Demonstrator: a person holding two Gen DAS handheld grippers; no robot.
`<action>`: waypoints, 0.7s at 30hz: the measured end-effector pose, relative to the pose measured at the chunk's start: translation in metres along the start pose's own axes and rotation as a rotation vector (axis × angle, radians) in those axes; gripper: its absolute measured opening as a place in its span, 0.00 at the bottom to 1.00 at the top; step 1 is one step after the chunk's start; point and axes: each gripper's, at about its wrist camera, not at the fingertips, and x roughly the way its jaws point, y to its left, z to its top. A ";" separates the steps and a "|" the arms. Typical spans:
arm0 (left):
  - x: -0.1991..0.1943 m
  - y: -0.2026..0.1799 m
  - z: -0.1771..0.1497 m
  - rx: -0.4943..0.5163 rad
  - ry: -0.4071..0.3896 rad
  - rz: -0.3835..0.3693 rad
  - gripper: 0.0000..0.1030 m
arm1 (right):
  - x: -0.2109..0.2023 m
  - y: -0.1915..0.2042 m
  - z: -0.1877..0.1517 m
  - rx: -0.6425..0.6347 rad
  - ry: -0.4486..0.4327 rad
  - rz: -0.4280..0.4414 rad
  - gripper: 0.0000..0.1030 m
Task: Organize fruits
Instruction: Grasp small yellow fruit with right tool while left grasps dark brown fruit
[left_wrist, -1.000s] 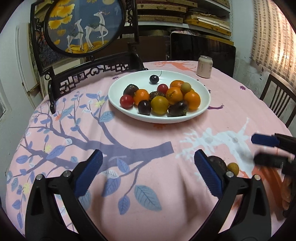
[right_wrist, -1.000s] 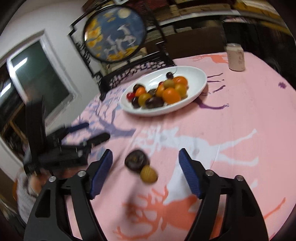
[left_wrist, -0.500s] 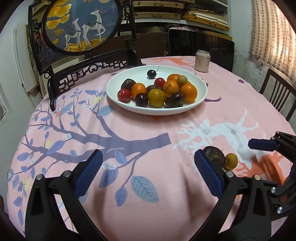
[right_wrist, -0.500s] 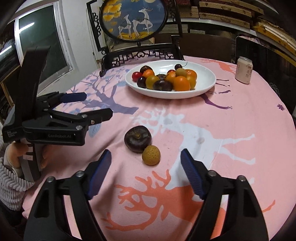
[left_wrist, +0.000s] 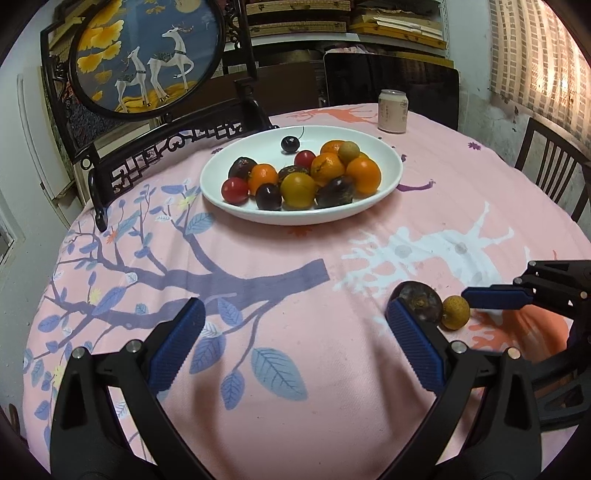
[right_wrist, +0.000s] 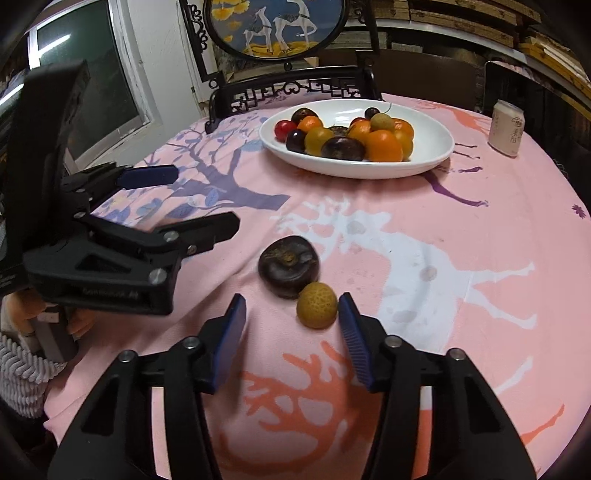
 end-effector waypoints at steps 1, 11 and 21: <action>0.000 0.000 0.000 0.000 0.000 -0.002 0.98 | 0.001 -0.003 0.001 0.012 0.004 -0.001 0.35; -0.008 -0.029 -0.005 0.102 -0.035 -0.081 0.98 | -0.016 -0.044 0.002 0.153 -0.041 -0.068 0.23; 0.001 -0.079 -0.007 0.285 -0.052 -0.137 0.88 | -0.032 -0.066 0.005 0.251 -0.093 -0.048 0.23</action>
